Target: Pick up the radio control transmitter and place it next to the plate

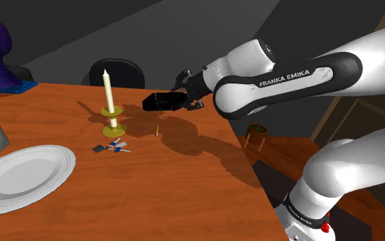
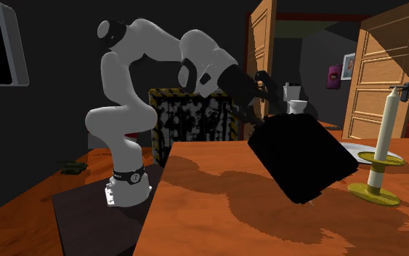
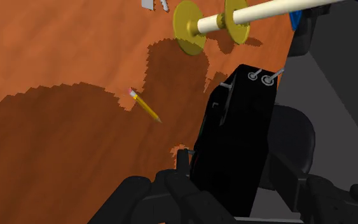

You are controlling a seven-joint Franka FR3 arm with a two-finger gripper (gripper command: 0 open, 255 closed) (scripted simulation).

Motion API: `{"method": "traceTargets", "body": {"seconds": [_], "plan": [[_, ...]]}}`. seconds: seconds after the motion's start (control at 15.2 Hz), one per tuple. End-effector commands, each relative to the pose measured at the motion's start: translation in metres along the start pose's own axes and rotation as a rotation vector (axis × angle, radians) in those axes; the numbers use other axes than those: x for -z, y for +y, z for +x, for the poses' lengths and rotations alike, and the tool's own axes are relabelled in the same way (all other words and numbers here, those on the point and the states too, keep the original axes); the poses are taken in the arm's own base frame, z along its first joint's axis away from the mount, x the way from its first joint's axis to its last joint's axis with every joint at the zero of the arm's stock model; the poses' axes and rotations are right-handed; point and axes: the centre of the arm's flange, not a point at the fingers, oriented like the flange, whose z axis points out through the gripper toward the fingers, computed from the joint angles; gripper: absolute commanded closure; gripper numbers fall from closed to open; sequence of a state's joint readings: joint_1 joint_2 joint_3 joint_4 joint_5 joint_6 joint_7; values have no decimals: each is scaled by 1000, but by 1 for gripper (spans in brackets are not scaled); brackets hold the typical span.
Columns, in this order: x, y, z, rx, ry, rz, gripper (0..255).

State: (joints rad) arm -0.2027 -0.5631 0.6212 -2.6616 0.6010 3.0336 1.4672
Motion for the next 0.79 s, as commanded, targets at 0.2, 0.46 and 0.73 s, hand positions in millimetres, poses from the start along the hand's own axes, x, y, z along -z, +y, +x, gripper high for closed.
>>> {"method": "traceTargets", "body": {"seconds": [0.2,0.46,0.73], "plan": [[10,18,-62,-2,1,3,255],[19,32,-112,-2,1,3,255],[28,46,-162,-2,1,3,255]]}}
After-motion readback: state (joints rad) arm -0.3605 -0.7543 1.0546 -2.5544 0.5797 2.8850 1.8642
